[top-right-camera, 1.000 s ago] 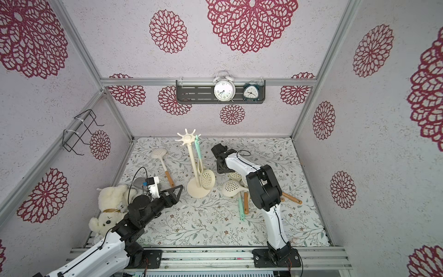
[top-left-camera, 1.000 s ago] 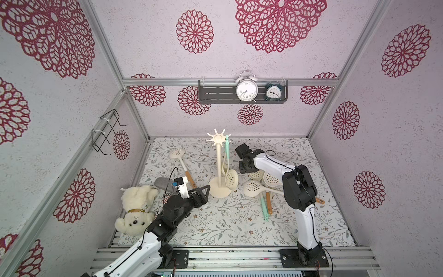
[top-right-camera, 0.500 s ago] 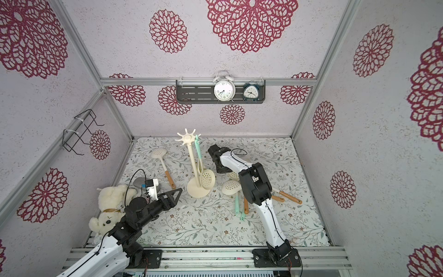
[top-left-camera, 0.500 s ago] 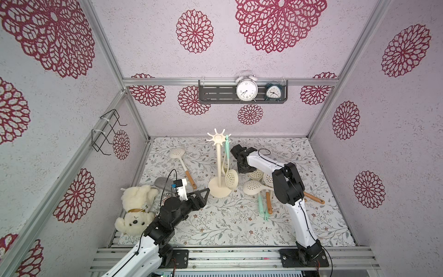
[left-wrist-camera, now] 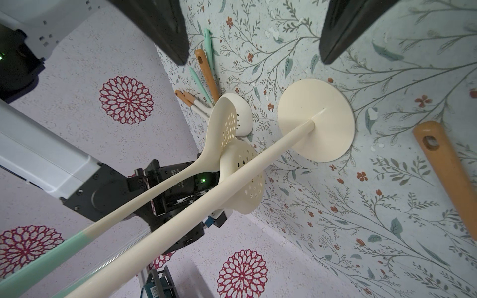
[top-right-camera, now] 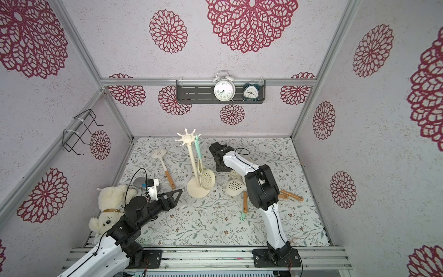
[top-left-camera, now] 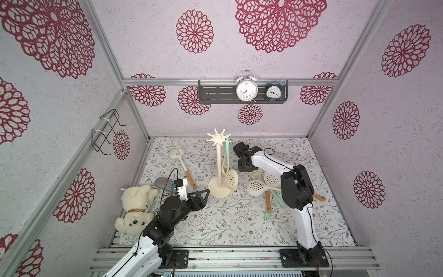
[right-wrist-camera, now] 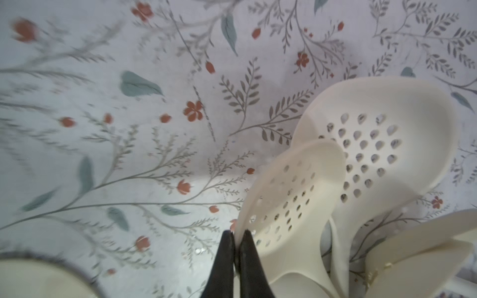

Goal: Hang the skimmer on the kitchen utensil rack
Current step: Pick up the skimmer from the center of the board.

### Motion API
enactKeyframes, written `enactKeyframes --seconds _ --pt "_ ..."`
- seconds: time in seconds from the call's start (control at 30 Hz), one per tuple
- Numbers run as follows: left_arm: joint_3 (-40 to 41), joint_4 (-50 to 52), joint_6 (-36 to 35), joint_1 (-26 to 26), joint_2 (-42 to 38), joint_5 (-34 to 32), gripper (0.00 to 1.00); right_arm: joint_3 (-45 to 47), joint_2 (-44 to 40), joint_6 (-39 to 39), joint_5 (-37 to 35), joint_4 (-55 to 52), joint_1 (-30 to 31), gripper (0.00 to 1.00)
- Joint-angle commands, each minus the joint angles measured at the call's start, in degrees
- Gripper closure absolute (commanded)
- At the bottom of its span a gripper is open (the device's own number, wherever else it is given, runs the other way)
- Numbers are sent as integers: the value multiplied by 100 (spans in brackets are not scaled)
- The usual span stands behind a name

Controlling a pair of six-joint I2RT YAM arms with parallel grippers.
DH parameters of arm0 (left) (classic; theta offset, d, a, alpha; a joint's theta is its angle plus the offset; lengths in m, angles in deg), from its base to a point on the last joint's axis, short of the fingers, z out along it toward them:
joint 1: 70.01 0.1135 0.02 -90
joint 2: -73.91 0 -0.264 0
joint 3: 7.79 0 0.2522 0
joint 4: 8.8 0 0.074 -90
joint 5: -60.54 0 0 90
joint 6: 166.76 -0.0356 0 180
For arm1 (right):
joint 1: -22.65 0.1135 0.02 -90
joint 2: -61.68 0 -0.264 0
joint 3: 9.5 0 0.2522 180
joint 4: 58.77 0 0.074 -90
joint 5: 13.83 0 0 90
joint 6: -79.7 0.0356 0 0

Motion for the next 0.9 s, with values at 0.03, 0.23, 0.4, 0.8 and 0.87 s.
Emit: enactKeyframes --seconds 0.03,0.23,0.4,0.8,0.87 --pt "-468 526 -449 53 -266 -121 14 958 -1631 413 1435 1618 -365 100" --pt "-923 770 -747 -10 -216 106 11 3187 -3389 1817 3564 4615 -1332 100" --pt "-1074 571 -874 -293 -53 140 10 3697 -4270 2042 3690 5255 -1828 100" --pt "-1549 110 -1358 -1671 797 -465 9 3928 -5643 2177 3063 5729 -2345 100" --pt "-1596 90 -1431 -1886 879 -669 9 3964 -5825 2278 2931 5815 -2373 100"
